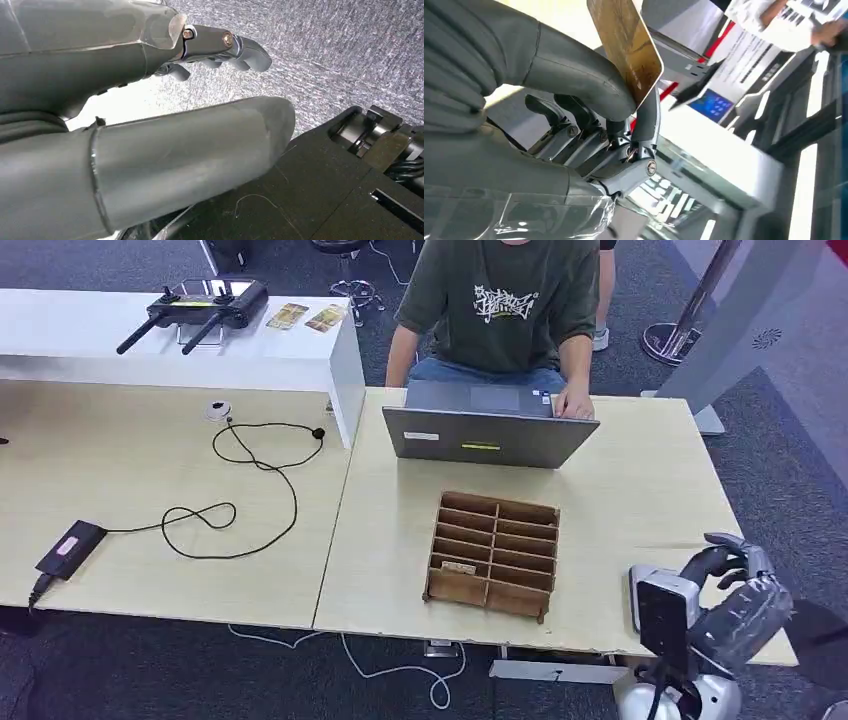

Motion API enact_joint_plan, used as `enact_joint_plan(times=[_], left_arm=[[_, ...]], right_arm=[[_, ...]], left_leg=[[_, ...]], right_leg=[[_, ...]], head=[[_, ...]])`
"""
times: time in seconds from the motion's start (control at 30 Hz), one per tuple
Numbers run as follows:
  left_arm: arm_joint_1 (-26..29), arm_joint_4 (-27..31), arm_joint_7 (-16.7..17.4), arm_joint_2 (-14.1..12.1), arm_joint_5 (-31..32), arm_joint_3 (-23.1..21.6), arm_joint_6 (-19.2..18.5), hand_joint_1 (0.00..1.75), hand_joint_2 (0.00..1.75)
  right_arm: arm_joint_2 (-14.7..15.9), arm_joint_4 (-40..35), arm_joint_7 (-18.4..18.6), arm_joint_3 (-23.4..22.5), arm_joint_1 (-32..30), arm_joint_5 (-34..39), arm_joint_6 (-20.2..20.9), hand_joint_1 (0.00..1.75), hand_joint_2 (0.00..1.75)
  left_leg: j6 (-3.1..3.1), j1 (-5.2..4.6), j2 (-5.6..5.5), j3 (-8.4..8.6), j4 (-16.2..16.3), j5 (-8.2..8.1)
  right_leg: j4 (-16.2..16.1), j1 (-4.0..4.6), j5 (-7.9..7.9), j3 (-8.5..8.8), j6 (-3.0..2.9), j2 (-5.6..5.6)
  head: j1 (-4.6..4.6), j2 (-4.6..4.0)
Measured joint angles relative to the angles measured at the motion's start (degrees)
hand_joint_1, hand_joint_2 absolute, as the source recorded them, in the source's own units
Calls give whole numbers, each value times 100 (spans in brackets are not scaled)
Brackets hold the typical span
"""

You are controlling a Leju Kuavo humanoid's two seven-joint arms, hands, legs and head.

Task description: Pass the card to the sensor for recognition and then transmit it.

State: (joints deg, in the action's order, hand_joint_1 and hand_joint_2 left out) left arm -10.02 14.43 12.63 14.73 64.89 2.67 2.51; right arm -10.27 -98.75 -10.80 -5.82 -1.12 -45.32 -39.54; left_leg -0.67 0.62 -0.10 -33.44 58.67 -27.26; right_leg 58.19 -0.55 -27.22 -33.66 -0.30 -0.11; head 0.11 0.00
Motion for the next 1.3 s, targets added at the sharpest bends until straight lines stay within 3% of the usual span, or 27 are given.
enact_joint_plan(times=[0.17,0.23,0.57,1.03,1.3], left_arm=[[0,0,9,13,15,0,4,0,0],[1,0,17,42,44,0,57,0,0],[1,0,28,72,83,0,81,0,0],[-11,0,4,83,175,-37,11,0,0],[-15,0,-18,83,199,-70,15,0,0]], right_arm=[[-50,-2,-61,-126,19,413,2,175,175],[-116,-2,-223,-423,59,1218,2,175,175],[-183,61,-319,-879,230,1542,4,175,175],[-192,347,-308,-1136,956,395,4,175,175],[-192,522,-378,-1191,1261,213,4,175,175]], left_leg=[[0,0,0,0,0,0],[0,0,0,0,0,0],[0,0,0,0,0,0],[0,0,1,1,0,1],[0,0,0,1,0,1]], right_leg=[[0,0,0,0,0,0],[0,-1,0,0,0,0],[0,0,0,0,0,0],[1,0,1,0,0,1],[1,0,1,0,0,1]], head=[[0,0],[0,0],[0,0],[0,0],[0,0]])
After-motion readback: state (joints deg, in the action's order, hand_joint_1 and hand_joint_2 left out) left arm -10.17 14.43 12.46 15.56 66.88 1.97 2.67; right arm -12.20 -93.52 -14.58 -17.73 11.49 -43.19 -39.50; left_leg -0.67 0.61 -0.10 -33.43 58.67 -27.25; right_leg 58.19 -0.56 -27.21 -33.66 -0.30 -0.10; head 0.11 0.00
